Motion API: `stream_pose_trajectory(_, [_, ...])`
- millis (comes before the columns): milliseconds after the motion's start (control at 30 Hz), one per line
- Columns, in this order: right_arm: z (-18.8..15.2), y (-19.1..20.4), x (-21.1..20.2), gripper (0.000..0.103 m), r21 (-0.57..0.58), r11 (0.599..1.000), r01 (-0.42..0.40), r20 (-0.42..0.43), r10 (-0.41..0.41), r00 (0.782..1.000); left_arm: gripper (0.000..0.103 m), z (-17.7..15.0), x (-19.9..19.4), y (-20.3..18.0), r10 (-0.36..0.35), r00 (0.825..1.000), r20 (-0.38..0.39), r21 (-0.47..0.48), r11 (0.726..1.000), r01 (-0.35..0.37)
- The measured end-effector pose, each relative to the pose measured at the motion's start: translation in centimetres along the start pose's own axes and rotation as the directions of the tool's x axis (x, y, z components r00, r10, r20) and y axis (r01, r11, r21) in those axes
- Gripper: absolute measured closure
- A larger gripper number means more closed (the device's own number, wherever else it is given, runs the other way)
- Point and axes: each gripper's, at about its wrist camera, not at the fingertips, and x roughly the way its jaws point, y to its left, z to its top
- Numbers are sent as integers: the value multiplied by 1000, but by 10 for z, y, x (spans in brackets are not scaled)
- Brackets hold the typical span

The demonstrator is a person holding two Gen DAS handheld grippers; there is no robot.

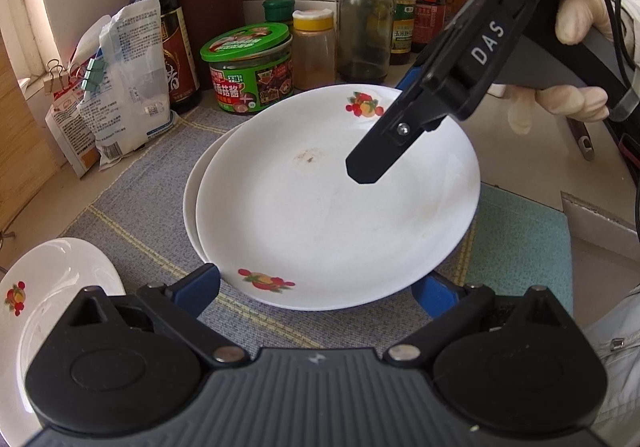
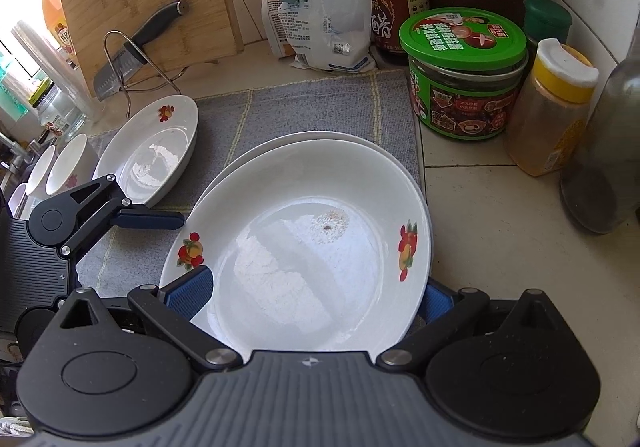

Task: Organize plates and bowls
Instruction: 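Open the right gripper and release the fruit-print plate on the stack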

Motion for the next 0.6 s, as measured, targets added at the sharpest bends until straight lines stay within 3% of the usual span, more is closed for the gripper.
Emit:
stream_pose_trajectory(267, [-7, 7, -1, 0, -13, 999, 52, 21, -52, 998, 2, -5, -12, -3, 31, 999, 28, -52, 998, -30])
stream_pose_trajectory(600, [-21, 21, 6, 0, -102, 979, 176, 22, -174, 984, 1, -17, -39, -8, 107, 992, 74, -152, 984, -95])
